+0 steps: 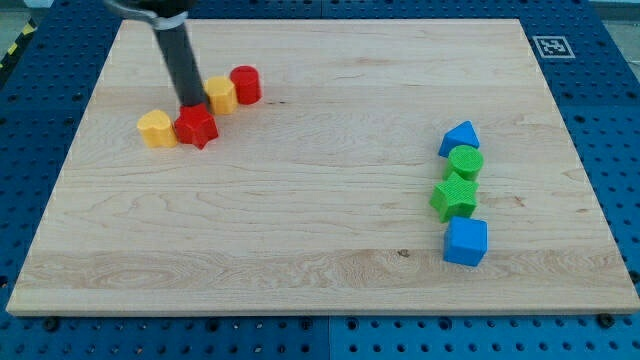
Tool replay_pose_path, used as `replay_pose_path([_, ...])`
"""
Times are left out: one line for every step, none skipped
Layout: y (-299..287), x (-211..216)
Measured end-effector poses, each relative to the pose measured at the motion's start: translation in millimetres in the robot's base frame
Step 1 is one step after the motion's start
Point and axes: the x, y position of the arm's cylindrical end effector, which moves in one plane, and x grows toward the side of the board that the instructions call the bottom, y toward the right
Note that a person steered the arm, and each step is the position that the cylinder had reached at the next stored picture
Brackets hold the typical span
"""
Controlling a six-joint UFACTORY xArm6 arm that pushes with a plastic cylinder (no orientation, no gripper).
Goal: Move the yellow hexagon to the center
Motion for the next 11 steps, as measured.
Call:
replay_pose_path([33.1, -17.2])
replay_pose_path([63.7, -31.4])
replay_pose_path([48.9, -60.9])
replay_pose_path([39.4, -89.6])
replay_pose_path([75.2, -83.9])
replay_pose_path([113.6, -53.6])
replay_pose_path([149.7, -23.2])
replay_pose_path([161.0, -21.5])
replay_pose_path([144.5, -21.5])
replay_pose_path([120.1, -19.1])
replay_pose_path([117.7, 27.0])
